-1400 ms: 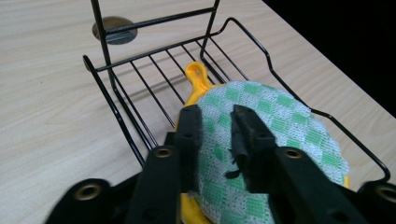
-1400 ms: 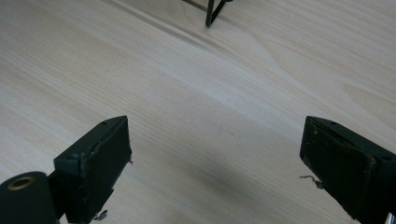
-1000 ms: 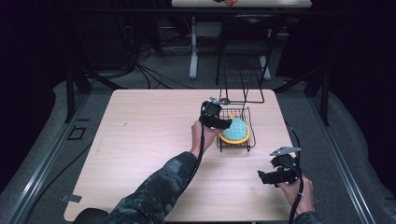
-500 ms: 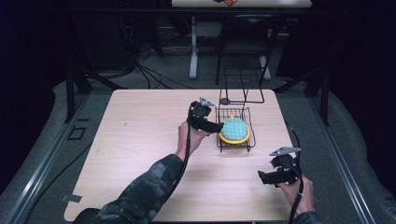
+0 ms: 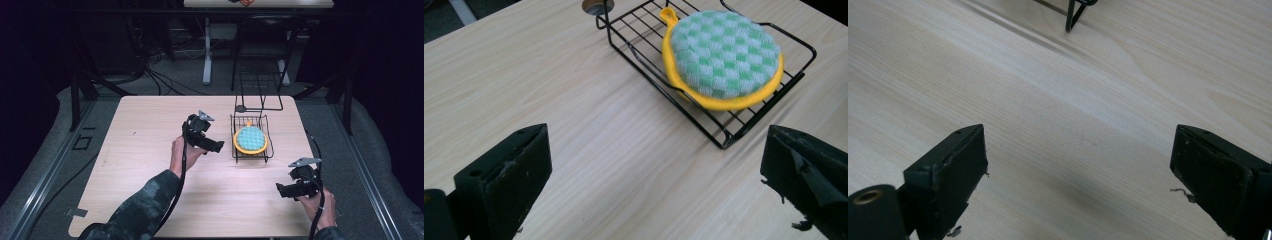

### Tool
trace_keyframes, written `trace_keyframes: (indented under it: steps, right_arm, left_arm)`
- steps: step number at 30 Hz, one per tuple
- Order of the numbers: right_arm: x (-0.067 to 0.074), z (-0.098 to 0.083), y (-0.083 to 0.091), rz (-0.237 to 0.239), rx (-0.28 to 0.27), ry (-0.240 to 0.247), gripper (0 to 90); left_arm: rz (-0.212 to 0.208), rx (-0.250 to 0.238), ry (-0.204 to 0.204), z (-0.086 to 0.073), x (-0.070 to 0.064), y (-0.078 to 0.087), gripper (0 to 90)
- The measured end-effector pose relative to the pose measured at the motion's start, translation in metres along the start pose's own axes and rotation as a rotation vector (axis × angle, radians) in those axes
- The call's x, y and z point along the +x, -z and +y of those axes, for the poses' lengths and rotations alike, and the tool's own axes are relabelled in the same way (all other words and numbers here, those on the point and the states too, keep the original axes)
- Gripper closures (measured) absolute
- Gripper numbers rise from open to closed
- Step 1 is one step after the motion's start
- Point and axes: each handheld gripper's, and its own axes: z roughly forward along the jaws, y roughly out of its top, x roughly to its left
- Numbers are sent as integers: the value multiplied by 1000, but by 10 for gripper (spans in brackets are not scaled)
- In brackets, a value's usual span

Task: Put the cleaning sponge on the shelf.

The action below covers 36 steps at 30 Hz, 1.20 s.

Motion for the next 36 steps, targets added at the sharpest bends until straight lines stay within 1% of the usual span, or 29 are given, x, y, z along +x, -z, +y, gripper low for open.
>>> trace_keyframes:
  steps: [3, 6, 8, 11, 14, 18, 20, 27, 29, 30, 31, 32, 35, 36]
  right_arm:
    - [0, 0, 0, -2, 2, 0, 76]
    - [1, 0, 0, -3, 1, 2, 76]
    - [2, 0, 0, -4, -1, 1, 77]
    - [2, 0, 0, -4, 1, 2, 77]
    - [2, 0, -1, -4, -3, 1, 77]
    - [2, 0, 0, -3, -3, 1, 78]
    - [3, 0, -1, -4, -1, 5, 79]
    - [3, 0, -2, -3, 7, 7, 79]
    - [3, 0, -2, -2, 4, 8, 80]
    - [3, 0, -2, -2, 3, 8, 80]
    - [4, 0, -2, -2, 9, 8, 80]
    - [4, 0, -3, -1, 6, 10, 80]
    - [4, 0, -3, -1, 17, 14, 80]
    - [4, 0, -3, 0, 18, 14, 80]
  left_arm:
    - [13, -2, -4, -7, 5, 10, 0]
    - [23, -8, 7, -17, 12, 21, 0]
    - [29, -11, 10, -21, 15, 26, 0]
    - [43, -14, 23, -32, 20, 34, 0]
    - [59, -2, 26, -46, 25, 39, 0]
    - [82, 12, 52, -65, 34, 47, 0]
    - [91, 26, 57, -75, 38, 52, 0]
    - [123, 60, 91, -108, 47, 67, 0]
    - [133, 64, 98, -117, 50, 71, 0]
    - [140, 64, 114, -123, 52, 73, 0]
    - [142, 69, 120, -128, 53, 74, 0]
    - [145, 75, 120, -132, 54, 75, 0]
    - [147, 70, 133, -143, 57, 77, 0]
    - [146, 65, 128, -146, 58, 77, 0]
